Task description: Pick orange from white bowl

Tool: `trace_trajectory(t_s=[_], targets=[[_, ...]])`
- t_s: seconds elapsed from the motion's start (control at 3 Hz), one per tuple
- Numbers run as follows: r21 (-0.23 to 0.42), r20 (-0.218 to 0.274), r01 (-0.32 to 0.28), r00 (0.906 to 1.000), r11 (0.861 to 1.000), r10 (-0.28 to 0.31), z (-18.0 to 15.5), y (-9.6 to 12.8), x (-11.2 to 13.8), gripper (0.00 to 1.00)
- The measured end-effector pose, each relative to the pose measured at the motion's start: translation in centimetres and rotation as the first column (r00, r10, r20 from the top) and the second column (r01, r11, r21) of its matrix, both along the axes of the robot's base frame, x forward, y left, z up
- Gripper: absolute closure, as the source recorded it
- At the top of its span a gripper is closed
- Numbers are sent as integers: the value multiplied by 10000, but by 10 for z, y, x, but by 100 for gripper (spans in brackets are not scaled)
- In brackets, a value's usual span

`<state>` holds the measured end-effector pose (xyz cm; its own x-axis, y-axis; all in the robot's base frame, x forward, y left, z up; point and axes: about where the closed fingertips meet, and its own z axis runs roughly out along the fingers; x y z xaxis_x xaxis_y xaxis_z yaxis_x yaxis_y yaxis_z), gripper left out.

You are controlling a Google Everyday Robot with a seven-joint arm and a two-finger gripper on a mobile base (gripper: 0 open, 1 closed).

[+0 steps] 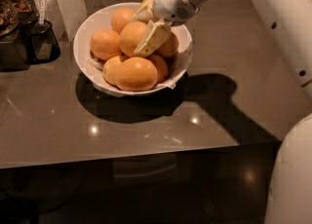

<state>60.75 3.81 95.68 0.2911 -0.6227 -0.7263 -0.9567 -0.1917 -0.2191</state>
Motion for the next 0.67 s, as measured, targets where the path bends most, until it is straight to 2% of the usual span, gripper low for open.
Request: trace_trajectory(t_s=[0.33, 0.67], targets=[[1096, 344, -726, 9970, 9913, 692, 27, -2, -12, 100], [1407, 1034, -1158, 9894, 9833, 1017, 56, -11, -36, 100]])
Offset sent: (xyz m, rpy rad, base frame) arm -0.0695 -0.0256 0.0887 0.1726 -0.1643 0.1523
